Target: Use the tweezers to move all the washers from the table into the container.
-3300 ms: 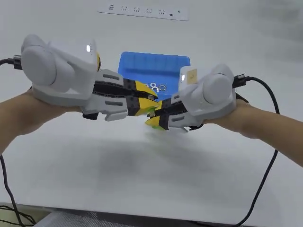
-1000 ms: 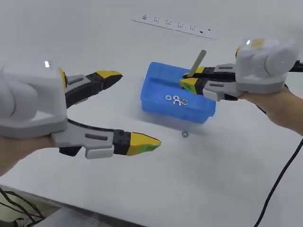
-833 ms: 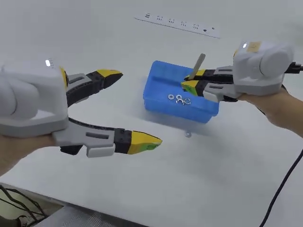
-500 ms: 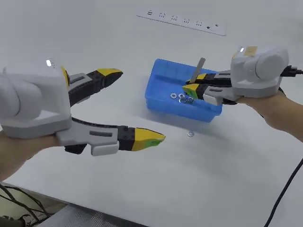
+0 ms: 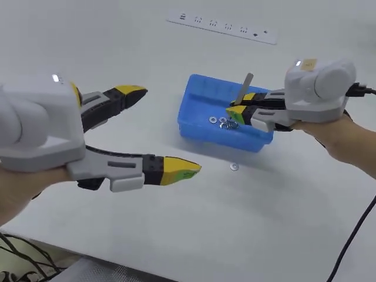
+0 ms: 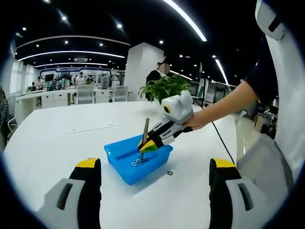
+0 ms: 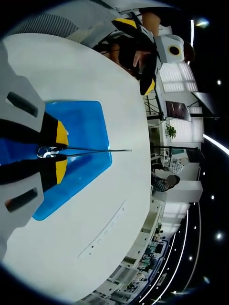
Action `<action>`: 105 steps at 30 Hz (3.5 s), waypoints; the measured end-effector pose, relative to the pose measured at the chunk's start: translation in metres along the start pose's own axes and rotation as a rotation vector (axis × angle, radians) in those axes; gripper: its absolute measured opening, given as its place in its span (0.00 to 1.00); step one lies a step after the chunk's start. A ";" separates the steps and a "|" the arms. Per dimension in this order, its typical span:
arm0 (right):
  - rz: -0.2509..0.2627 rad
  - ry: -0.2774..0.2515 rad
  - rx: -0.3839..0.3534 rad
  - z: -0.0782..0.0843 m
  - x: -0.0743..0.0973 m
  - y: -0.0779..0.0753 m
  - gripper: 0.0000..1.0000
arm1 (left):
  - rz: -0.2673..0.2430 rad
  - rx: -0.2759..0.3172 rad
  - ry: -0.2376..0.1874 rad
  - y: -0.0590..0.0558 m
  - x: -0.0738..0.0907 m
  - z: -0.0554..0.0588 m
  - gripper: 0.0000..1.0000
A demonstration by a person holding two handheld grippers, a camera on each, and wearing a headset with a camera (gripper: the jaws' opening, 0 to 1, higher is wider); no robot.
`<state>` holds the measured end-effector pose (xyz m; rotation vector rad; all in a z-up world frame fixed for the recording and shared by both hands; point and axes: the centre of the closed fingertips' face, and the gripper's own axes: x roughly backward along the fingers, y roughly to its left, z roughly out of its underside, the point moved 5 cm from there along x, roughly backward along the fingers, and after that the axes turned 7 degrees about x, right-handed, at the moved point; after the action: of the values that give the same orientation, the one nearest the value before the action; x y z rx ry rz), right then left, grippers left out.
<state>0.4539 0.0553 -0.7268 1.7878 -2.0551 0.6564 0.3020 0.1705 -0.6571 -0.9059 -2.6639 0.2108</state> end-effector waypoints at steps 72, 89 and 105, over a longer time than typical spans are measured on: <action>-0.113 -0.010 0.151 -0.044 0.011 0.030 0.15 | 0.375 -0.357 0.043 0.005 -0.097 -0.062 0.04; -0.015 0.007 0.135 -0.035 0.037 0.035 0.43 | 0.358 -0.381 0.008 -0.009 -0.085 -0.076 0.04; 0.030 -0.062 0.009 -0.004 0.096 0.071 0.71 | 0.380 -0.384 0.001 -0.054 -0.077 -0.064 0.04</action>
<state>0.3695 -0.0153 -0.6810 1.8074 -2.1259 0.6276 0.3512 0.0834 -0.6036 -1.5265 -2.5506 -0.2269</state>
